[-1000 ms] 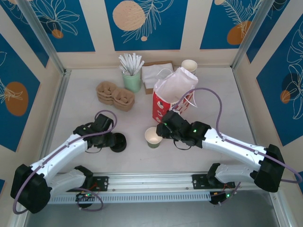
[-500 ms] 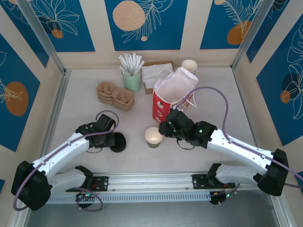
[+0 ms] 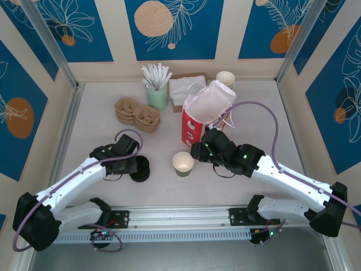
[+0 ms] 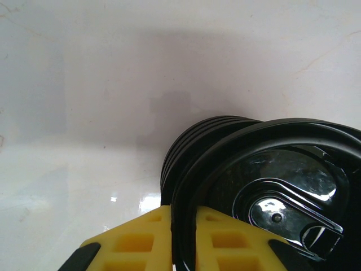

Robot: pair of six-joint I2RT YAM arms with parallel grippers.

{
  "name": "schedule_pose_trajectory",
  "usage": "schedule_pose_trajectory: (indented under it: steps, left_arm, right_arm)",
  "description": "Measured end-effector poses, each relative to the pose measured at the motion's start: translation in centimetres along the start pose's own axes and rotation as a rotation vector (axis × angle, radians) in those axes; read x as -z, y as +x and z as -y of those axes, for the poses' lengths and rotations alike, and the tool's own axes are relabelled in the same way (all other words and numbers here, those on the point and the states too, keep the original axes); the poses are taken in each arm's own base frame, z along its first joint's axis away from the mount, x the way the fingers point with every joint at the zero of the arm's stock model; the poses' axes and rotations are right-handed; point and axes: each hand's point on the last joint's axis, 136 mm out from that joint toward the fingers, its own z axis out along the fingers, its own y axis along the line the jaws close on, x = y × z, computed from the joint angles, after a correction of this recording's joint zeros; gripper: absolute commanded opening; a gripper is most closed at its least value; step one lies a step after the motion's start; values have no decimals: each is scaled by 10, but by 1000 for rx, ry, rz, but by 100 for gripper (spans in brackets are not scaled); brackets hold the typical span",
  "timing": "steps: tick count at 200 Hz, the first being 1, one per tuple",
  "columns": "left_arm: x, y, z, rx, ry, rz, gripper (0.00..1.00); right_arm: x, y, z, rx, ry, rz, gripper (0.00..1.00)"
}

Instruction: Pack the takeout coffee

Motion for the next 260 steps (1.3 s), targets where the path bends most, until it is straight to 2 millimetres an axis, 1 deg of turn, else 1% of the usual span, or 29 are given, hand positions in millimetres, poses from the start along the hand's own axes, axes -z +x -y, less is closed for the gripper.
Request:
schedule_pose_trajectory:
  steps: [19, 33, 66, 80, 110, 140, 160, 182, 215, 235, 260]
  left_arm:
    - [9, -5, 4, 8, 16, 20, 13]
    - [19, -12, 9, 14, 41, 46, 13]
    - [52, -31, 27, 11, 117, 123, 12]
    - [65, -39, 37, 5, 150, 152, 12]
    - [94, -49, 58, -20, 217, 197, 12]
    - [114, -56, 82, -70, 270, 224, 12]
    - [122, -58, 96, -101, 288, 231, 11]
    - [124, -57, 106, -125, 297, 230, 12]
    - [126, -53, 115, -153, 309, 224, 12]
    - [127, -52, 118, -161, 310, 224, 12]
    - [126, -52, 120, -166, 308, 223, 11]
  right_arm:
    - [4, -2, -5, -2, -20, -3, 40]
    - [6, -2, -10, -5, -44, -9, 40]
    - [15, -2, -28, -4, -114, -32, 41]
    - [21, -2, -41, 2, -159, -42, 41]
    - [34, -7, -73, 27, -244, -60, 47]
    - [35, -10, -101, 81, -285, -74, 49]
    - [30, -7, -112, 124, -285, -93, 49]
    - [22, -3, -116, 164, -264, -113, 50]
    - [14, -2, -117, 201, -235, -123, 50]
    - [11, -1, -116, 210, -225, -124, 49]
    - [7, 0, -115, 222, -210, -129, 45]
